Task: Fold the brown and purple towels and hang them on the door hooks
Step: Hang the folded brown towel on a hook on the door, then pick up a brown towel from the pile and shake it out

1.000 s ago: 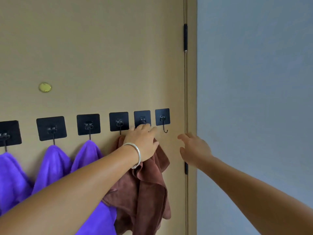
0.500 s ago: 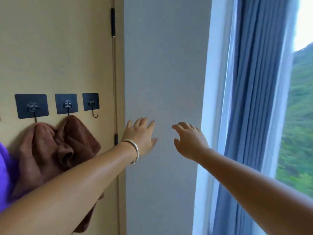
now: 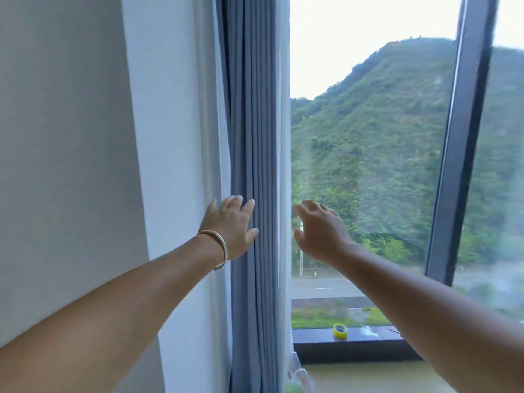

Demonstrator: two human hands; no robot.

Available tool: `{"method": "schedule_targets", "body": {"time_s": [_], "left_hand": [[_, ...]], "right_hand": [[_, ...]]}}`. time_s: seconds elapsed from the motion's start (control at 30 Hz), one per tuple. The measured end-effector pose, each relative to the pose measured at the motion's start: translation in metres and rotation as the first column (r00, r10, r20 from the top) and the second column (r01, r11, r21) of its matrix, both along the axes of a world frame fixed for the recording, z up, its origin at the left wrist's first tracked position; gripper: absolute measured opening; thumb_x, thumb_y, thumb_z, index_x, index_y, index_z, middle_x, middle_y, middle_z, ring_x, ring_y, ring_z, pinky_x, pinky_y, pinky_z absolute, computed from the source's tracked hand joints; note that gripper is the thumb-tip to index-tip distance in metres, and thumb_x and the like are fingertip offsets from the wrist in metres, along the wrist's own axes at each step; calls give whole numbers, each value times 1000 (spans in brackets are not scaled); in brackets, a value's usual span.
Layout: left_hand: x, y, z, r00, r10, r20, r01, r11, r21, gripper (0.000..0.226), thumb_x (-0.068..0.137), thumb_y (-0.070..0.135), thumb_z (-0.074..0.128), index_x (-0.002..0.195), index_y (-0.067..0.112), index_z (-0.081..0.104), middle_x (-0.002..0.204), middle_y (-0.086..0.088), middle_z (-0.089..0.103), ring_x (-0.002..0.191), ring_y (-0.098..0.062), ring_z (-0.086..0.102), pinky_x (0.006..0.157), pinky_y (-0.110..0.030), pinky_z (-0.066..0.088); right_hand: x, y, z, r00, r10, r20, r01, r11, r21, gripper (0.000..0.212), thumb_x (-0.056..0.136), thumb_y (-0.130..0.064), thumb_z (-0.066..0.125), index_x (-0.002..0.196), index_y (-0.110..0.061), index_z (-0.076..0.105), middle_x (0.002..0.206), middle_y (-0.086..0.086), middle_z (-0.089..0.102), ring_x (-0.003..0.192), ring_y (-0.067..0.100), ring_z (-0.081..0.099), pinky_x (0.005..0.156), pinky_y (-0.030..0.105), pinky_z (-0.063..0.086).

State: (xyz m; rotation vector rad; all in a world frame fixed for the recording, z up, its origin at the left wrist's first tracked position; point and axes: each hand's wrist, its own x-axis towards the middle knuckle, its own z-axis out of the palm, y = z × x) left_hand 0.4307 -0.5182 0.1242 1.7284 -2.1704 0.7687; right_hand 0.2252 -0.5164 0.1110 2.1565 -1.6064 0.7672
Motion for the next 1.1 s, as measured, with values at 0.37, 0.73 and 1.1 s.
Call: {"method": "schedule_targets", "body": {"time_s": [0.37,0.73,1.1], "left_hand": [[-279,-17,-27,933,-359,-4,358,931,66,69,95,54,40,153,23,16,158,-7,22,145,-24,21,116,-52,19],[-538,54,-59,654,-756,10,751,651,106,68,95,55,36,152,24,16,157,-6,24,145,-24,20,116,-51,17],[-724,159,-80,280,-960,-25,955,276,106,68,96,53,36,152,22,14,157,-5,22,146,-23,18,117,-52,17]], "right_hand": [[-263,57,-33,916,-401,32,398,914,76,61,93,-44,52,147,-24,33,151,3,37,138,25,35,113,43,28],[-482,229,-64,546,-838,-3,826,537,173,61,95,-48,43,148,-23,28,152,3,33,141,23,27,116,46,21],[-581,380,-78,147,-987,-71,971,130,201,56,95,-46,43,144,-20,33,143,4,41,131,24,38,107,40,32]]}}
